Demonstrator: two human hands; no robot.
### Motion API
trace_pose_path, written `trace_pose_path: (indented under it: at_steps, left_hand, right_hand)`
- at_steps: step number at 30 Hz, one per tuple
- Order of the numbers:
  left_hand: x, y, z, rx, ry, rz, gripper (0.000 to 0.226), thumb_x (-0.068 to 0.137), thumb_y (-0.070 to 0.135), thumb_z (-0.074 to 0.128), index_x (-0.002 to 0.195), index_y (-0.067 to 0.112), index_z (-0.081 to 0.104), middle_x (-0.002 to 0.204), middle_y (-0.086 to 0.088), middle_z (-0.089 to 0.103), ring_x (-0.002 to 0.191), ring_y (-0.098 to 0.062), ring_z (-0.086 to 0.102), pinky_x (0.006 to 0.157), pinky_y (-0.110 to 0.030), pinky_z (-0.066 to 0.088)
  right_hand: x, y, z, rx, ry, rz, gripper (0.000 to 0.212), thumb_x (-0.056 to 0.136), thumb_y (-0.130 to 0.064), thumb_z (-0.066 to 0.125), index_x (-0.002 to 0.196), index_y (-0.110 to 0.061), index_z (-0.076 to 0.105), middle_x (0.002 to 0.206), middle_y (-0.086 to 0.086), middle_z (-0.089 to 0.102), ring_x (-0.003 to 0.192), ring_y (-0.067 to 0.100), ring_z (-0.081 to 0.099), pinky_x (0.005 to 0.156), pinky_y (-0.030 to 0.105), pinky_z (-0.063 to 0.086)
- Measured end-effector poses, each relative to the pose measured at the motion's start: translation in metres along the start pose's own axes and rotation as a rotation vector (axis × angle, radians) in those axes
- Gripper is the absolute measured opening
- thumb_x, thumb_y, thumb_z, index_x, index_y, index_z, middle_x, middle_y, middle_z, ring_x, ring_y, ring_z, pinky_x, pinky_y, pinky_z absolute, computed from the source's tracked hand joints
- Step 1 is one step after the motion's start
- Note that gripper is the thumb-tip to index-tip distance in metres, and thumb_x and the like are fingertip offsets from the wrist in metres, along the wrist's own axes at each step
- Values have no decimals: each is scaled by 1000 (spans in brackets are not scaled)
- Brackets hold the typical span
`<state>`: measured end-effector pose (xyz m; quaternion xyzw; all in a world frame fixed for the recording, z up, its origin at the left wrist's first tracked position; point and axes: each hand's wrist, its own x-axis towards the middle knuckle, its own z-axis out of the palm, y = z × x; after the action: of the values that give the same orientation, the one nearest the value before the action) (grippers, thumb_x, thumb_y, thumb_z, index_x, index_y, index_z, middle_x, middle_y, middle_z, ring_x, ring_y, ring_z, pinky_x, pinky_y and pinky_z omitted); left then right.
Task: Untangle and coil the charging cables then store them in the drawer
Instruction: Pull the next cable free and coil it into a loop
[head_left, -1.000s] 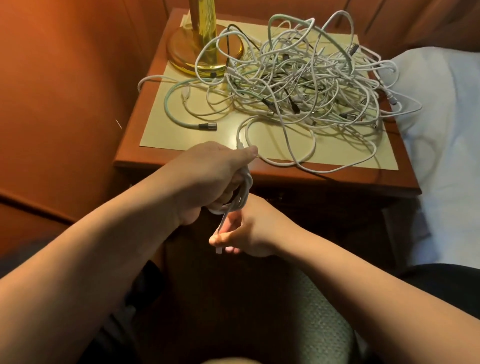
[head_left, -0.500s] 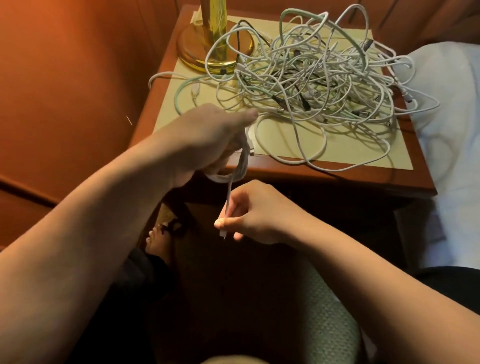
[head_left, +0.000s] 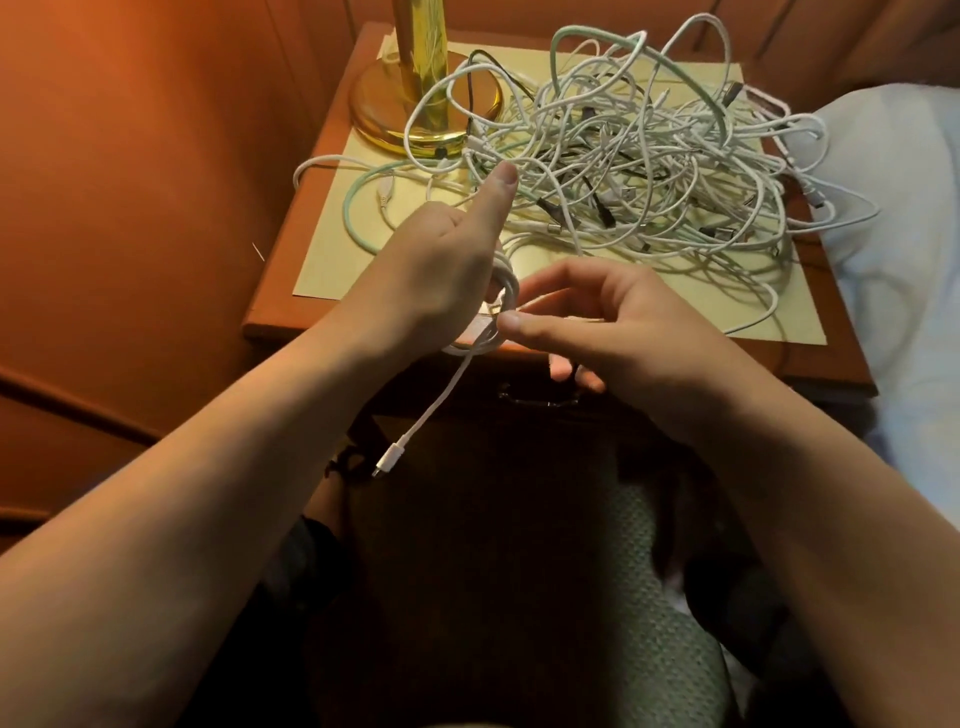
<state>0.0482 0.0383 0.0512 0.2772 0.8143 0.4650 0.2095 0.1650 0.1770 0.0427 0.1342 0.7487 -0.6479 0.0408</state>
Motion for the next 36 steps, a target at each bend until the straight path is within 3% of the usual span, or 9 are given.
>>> trace_pose_path:
  at_steps: [6, 10, 14, 17, 20, 25, 27, 30, 36]
  left_hand:
    - [10, 4, 15, -50, -67, -15, 71, 107, 60, 22, 90, 2, 58, 45, 11, 47, 39, -4, 40, 52, -36, 29]
    - [17, 6, 22, -171, -80, -25, 66, 106, 61, 30, 98, 5, 62, 64, -10, 59, 56, -34, 61, 55, -42, 53]
    - [20, 8, 30, -313, -127, -75, 55, 109, 54, 31, 100, 7, 58, 52, -8, 47, 42, -19, 37, 42, -23, 26]
    - [20, 11, 35, -346, -117, -68, 47, 110, 48, 32, 101, 10, 57, 46, -2, 50, 41, -18, 39, 41, -21, 26]
    - [21, 7, 38, -323, -46, 27, 40, 110, 44, 37, 104, 11, 59, 52, -6, 52, 44, -20, 45, 43, -25, 33]
    - [23, -2, 26, -118, -35, 220, 29, 105, 32, 57, 102, 5, 69, 83, -3, 69, 73, -13, 61, 67, -35, 50]
    - [20, -4, 19, -1, -8, 215, 20, 96, 37, 71, 100, 18, 75, 90, 5, 72, 79, -4, 65, 66, -23, 50]
    - [12, -6, 9, 43, 14, 242, 27, 78, 43, 85, 93, 23, 77, 84, 6, 73, 75, -7, 66, 61, -13, 49]
    - [-2, -8, 5, 104, -85, 297, 17, 83, 32, 85, 79, 18, 78, 71, 2, 74, 66, -19, 70, 58, -36, 56]
  right_hand:
    - [4, -4, -1, 166, 46, 47, 16, 96, -19, 70, 107, -8, 68, 90, 8, 74, 45, 5, 42, 41, 16, 29]
    - [4, -14, -7, 402, -111, 191, 26, 101, -16, 53, 121, -30, 60, 80, 6, 71, 47, 7, 44, 42, 15, 26]
    - [2, -20, -13, 313, -117, 201, 27, 101, -18, 51, 120, -37, 58, 65, 3, 53, 46, 9, 33, 45, 22, 19]
    - [3, -22, -19, 159, -124, 190, 18, 103, -22, 51, 93, -16, 64, 62, 4, 46, 42, 9, 29, 45, 22, 17]
    - [4, -21, -18, 84, -71, 166, 36, 106, -24, 49, 71, -15, 57, 57, -2, 42, 40, 6, 30, 45, 20, 22]
    - [7, -12, -25, 177, 139, 161, 40, 109, -30, 47, 72, -19, 50, 54, -5, 39, 40, 7, 26, 43, 21, 19]
    - [7, -11, -34, 223, 240, 172, 41, 111, -32, 45, 72, -20, 47, 52, -7, 40, 37, 5, 25, 39, 19, 19]
    - [6, -10, -41, 359, 310, 167, 41, 112, -34, 42, 73, -22, 46, 57, -6, 41, 39, 6, 23, 43, 21, 16]
    - [3, -13, -27, 665, 207, 150, 44, 110, -40, 42, 69, -24, 42, 58, -9, 34, 41, 7, 17, 50, 26, 9]
